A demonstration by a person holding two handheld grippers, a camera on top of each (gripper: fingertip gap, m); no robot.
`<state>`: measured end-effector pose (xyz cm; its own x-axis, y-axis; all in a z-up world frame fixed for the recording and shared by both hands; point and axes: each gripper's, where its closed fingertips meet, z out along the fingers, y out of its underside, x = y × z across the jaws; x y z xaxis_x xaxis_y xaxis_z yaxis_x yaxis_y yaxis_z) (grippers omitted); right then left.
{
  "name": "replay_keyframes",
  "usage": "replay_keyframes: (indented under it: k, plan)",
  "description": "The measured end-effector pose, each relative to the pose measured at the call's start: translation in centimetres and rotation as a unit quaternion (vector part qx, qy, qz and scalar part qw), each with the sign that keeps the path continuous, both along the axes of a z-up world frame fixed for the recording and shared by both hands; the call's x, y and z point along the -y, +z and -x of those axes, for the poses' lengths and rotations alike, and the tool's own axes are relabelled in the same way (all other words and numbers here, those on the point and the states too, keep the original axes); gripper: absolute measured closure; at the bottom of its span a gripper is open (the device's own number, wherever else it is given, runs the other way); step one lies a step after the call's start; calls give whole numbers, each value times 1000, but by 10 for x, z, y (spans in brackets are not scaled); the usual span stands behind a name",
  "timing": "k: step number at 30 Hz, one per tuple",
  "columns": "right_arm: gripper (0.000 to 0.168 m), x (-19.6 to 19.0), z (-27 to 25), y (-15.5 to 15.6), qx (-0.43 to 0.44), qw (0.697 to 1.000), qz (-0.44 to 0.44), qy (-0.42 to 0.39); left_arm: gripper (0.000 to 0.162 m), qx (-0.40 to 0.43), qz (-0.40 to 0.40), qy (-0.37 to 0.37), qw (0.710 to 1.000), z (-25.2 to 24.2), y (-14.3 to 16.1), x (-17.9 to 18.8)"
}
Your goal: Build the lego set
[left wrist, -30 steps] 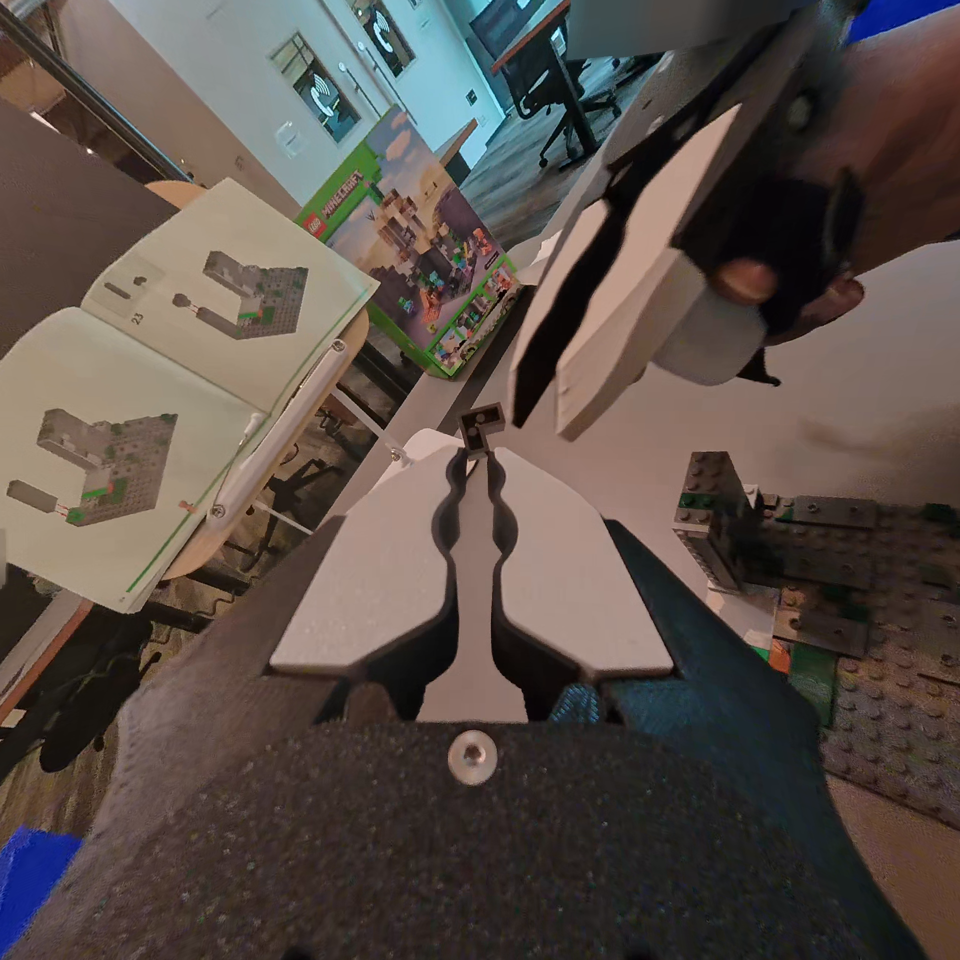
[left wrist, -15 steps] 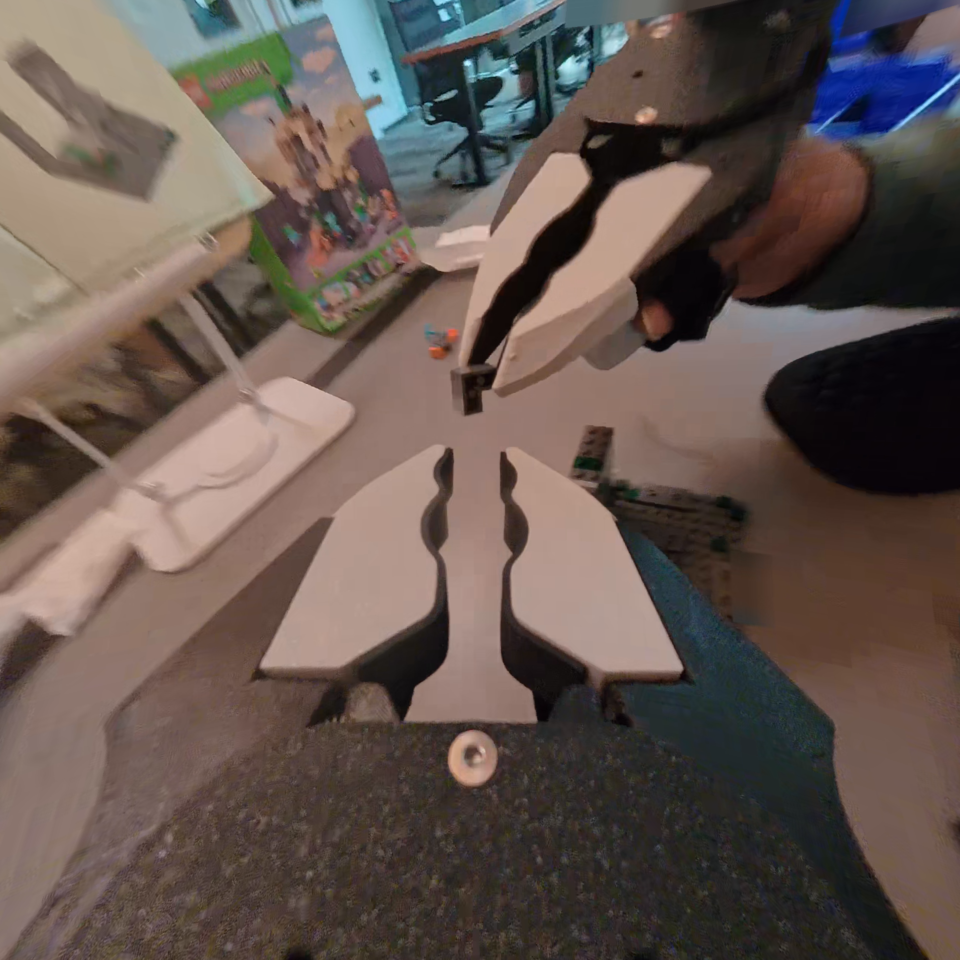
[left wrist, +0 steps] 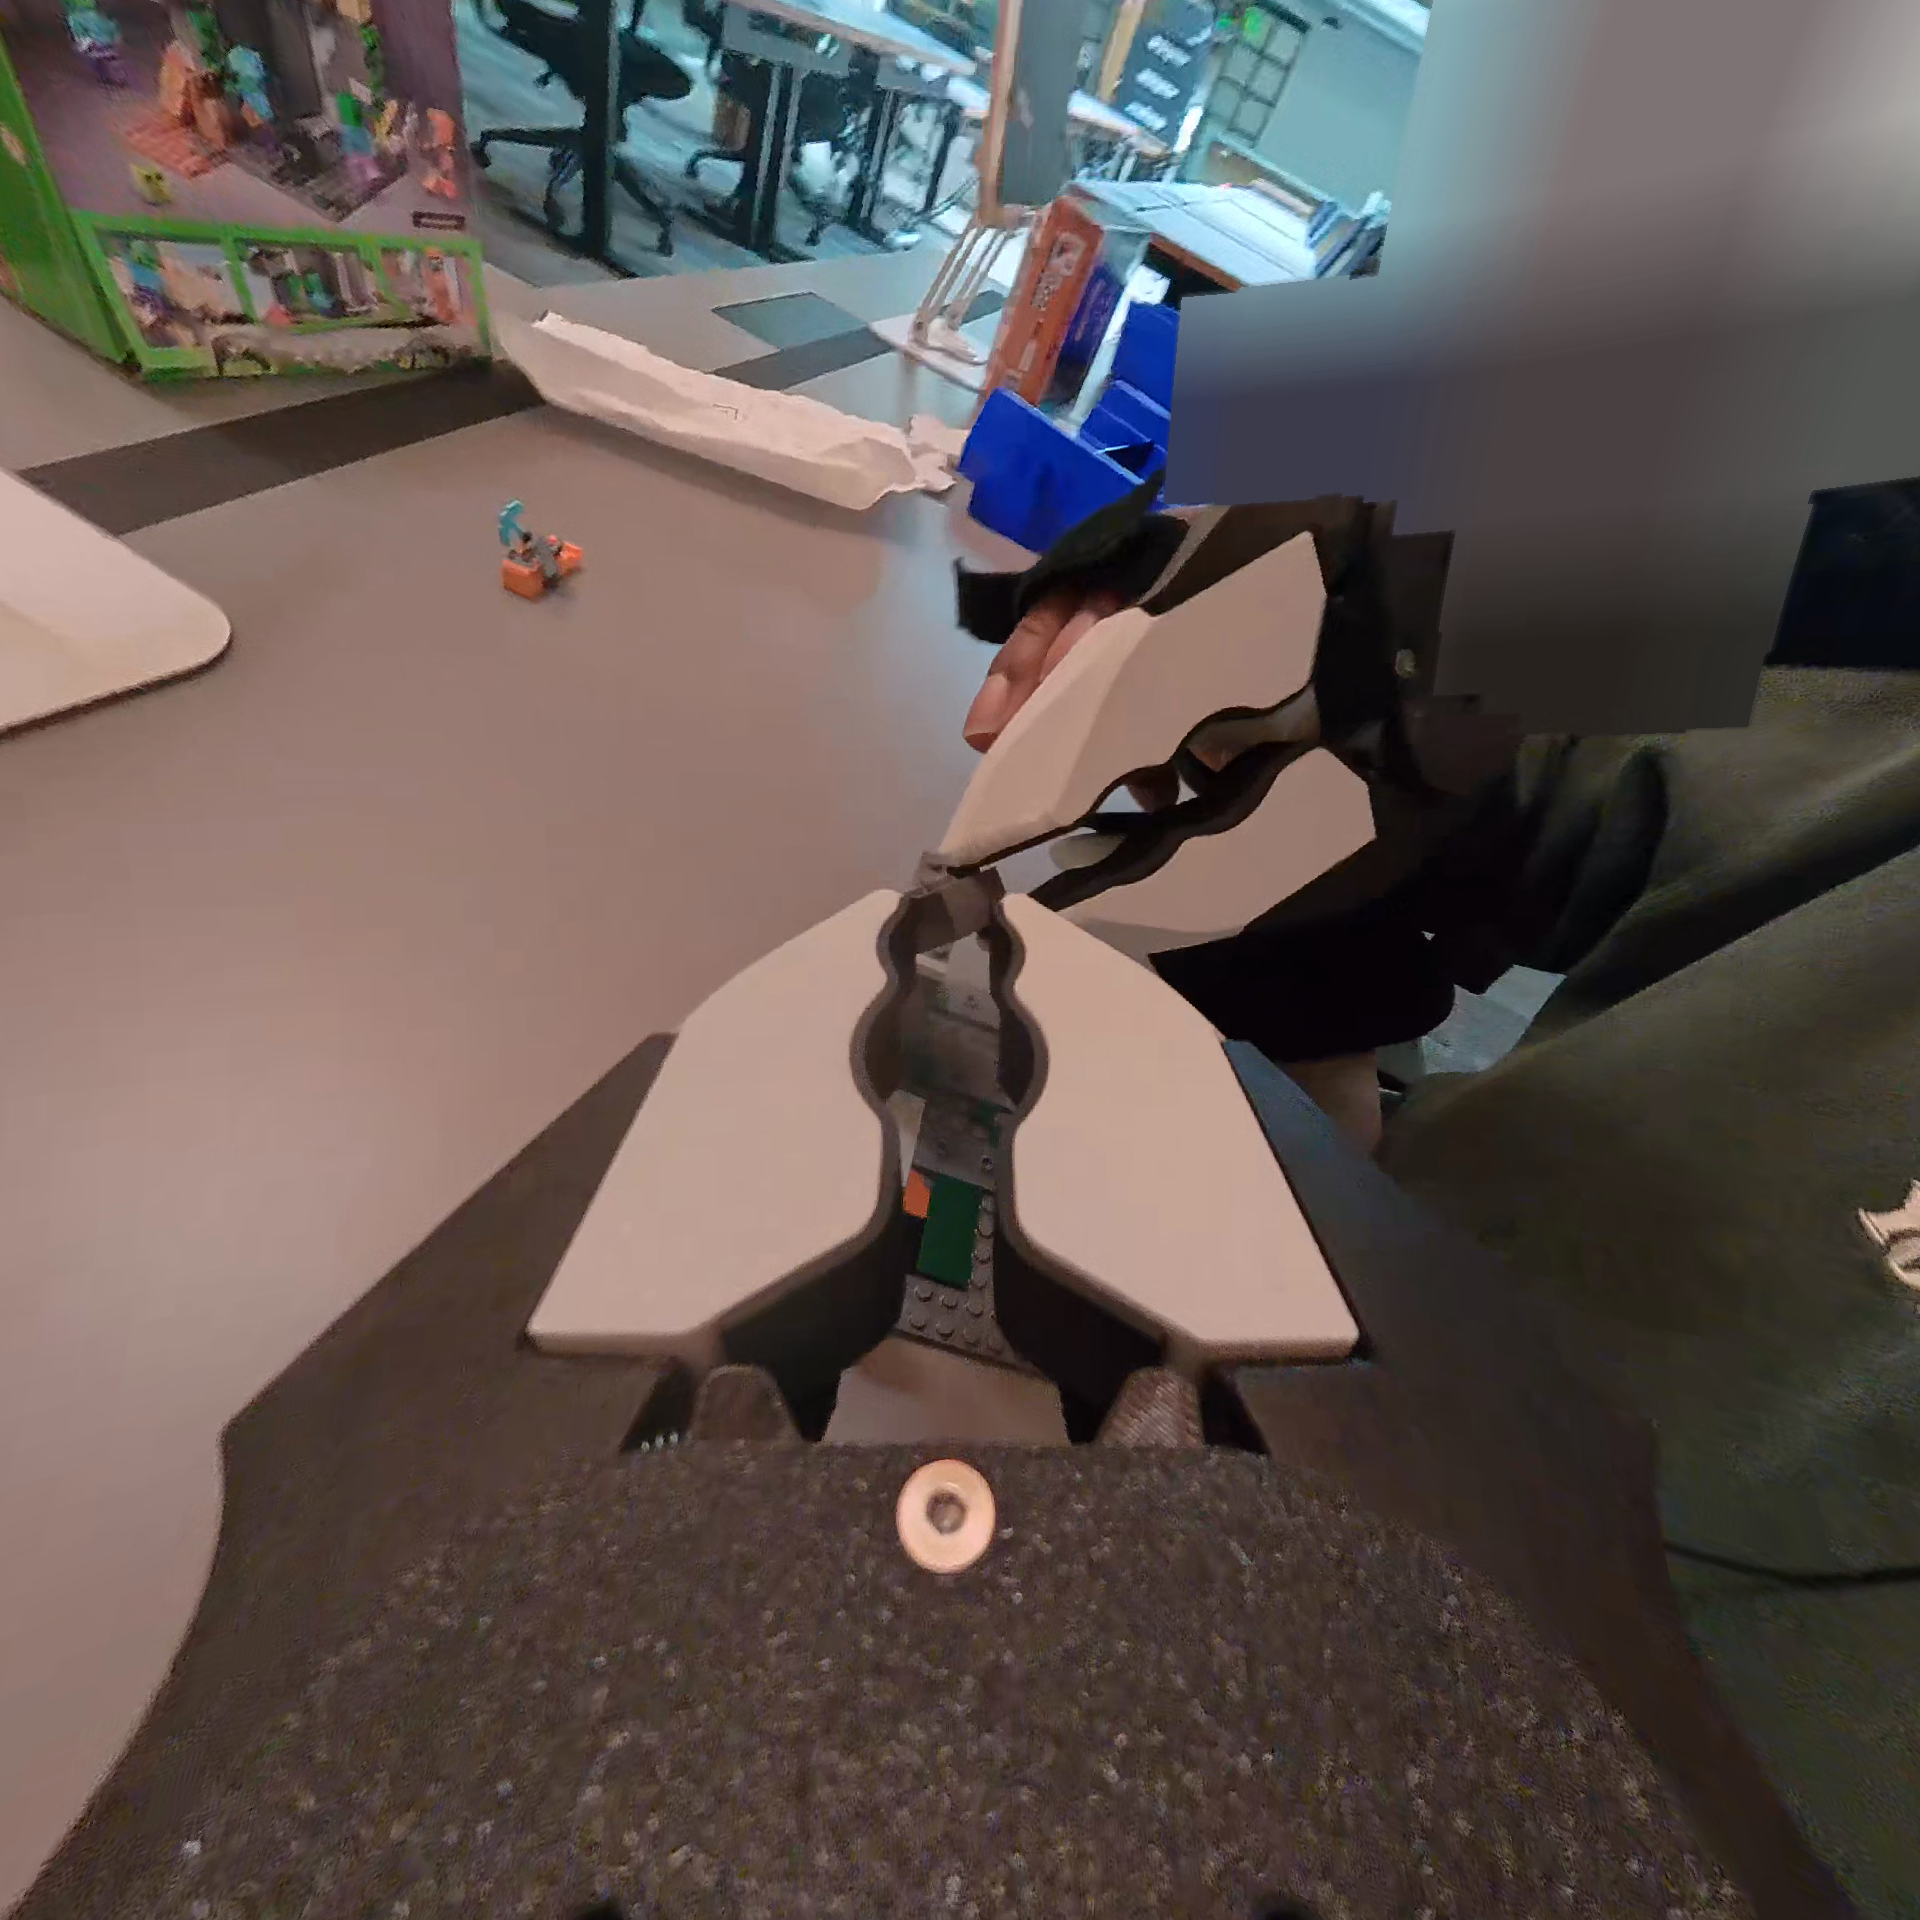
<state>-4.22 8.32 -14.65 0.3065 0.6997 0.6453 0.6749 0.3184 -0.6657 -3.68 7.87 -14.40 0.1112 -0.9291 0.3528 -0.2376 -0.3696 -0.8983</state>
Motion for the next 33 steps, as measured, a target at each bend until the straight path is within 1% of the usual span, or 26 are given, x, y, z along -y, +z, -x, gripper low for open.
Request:
replay_keyframes:
  k: [1,3,4,6,8,11,15,16,17,21,27,29,31,33]
  plan:
    - [156,2,1,2,-11,1000,7,6,150,14,-1,-13,1000,1,3,2]
    - [156,8,3,8,-42,998,30,23,153,55,22,-45,997,4,9,8]
    - [156,10,4,10,-59,997,47,31,157,78,34,-59,995,6,12,10]
    - [153,15,4,15,-96,990,90,49,159,125,54,-83,987,10,19,13]
    - [154,17,2,18,-128,980,135,63,162,134,65,-84,985,13,16,12]
    - [155,16,0,16,-141,974,162,68,162,152,77,-99,980,13,16,17]
    - [155,19,7,0,-110,975,174,79,162,145,81,-113,980,8,10,23]
    - [158,21,10,-3,-105,975,178,84,162,140,81,-114,980,7,8,24]
    - [168,23,12,-5,-101,974,181,90,162,133,77,-112,982,6,5,23]
    - [168,21,12,-9,-80,976,180,88,162,132,74,-99,984,9,4,17]
    - [168,12,-8,-8,-79,975,198,64,162,59,5,-52,997,19,-14,9]
    - [163,13,-18,-16,-55,974,212,64,162,24,-21,-41,999,21,-23,10]
    - [158,17,-28,-26,-24,972,226,64,156,-14,-50,-27,998,24,-34,12]
    - [153,20,-39,-33,-13,971,231,55,153,-43,-80,-17,996,28,-42,15]
